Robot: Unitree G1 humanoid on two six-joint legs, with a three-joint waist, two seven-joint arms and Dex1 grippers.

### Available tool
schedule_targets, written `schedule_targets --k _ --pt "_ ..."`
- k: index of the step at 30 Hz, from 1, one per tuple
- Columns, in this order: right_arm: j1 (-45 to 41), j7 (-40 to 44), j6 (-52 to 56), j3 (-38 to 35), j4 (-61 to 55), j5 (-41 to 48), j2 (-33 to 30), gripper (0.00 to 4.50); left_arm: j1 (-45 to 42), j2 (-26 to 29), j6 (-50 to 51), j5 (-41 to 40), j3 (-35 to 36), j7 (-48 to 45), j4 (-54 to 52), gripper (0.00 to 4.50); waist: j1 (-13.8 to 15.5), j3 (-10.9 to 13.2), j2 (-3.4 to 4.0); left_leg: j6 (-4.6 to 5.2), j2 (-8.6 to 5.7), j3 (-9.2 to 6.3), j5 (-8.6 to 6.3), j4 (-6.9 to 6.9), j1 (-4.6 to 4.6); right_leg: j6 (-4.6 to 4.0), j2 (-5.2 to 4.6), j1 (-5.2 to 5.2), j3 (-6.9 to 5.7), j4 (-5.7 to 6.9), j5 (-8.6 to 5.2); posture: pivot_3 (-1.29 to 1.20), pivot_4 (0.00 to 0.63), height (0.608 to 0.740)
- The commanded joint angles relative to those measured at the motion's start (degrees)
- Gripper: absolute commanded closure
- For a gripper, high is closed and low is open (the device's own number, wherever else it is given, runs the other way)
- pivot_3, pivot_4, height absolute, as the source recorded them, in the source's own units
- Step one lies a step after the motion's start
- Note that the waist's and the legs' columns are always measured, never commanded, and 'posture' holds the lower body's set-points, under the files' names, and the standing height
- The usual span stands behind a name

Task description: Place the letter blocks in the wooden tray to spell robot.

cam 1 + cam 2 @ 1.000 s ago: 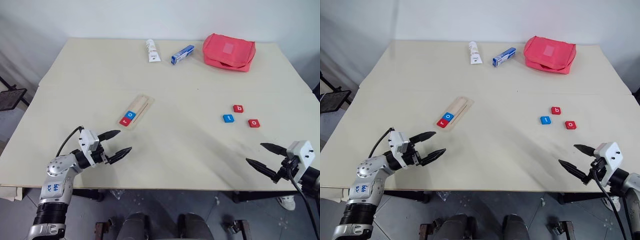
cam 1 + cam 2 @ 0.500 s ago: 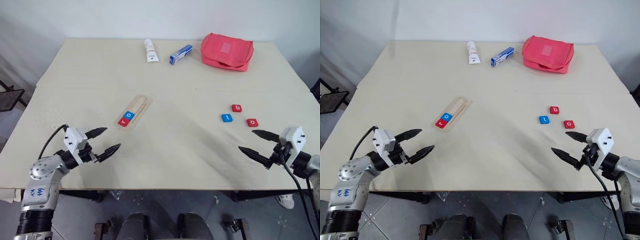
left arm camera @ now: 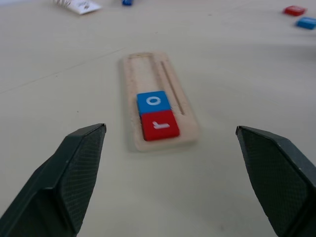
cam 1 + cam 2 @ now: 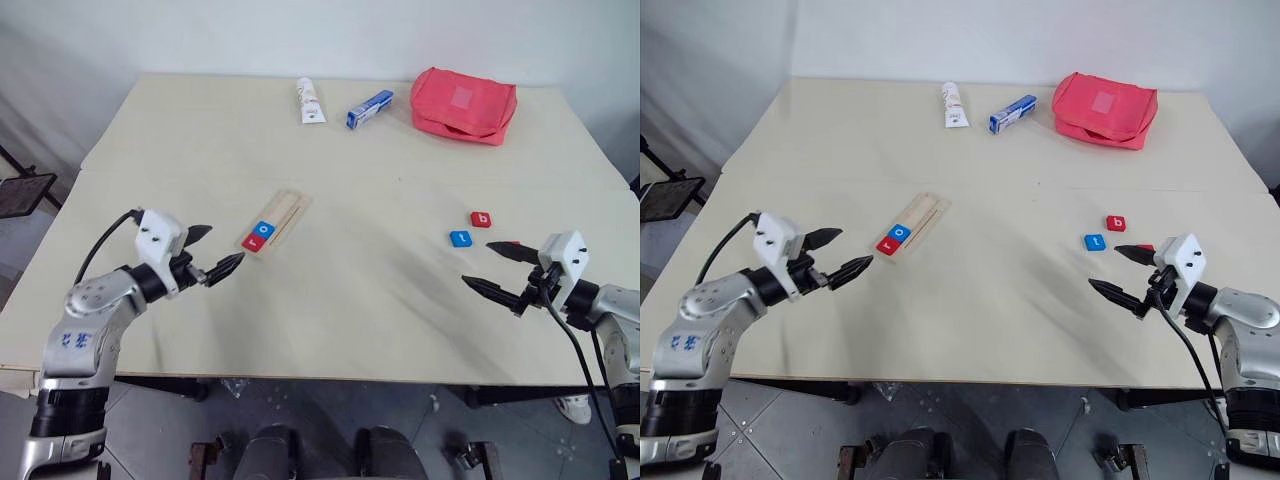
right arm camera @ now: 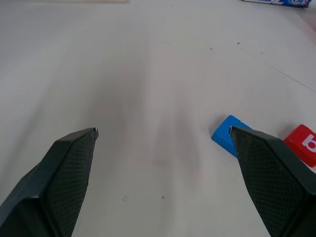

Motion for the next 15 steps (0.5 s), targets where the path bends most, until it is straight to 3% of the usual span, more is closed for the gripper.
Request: schedule_targets --k 1,15 --pt "-0.3 0.2 -0.8 -0.2 -1.0 0.5 0.1 0.05 -5.3 0.3 8.2 1.3 -3.0 3.4 -2.6 0.0 0.0 0.0 0.0 0.0 0.0 0.0 0.0 0.0 -0.01 0.0 0.0 0.0 -0.01 0.0 0.0 0.0 0.15 0.74" --pt "-0.5 -0.2 -1.3 0.6 -0.5 -0.1 0.9 0.05 -27.7 -1.6 45.2 7.3 -14.2 13.8 -0.2 0.0 0.1 0.0 -0.04 -0.01 -0.04 -0.08 0.01 0.0 -0.09 0.02 0.06 -0.01 0.0 -0.03 0.01 0.0 0.15 0.74"
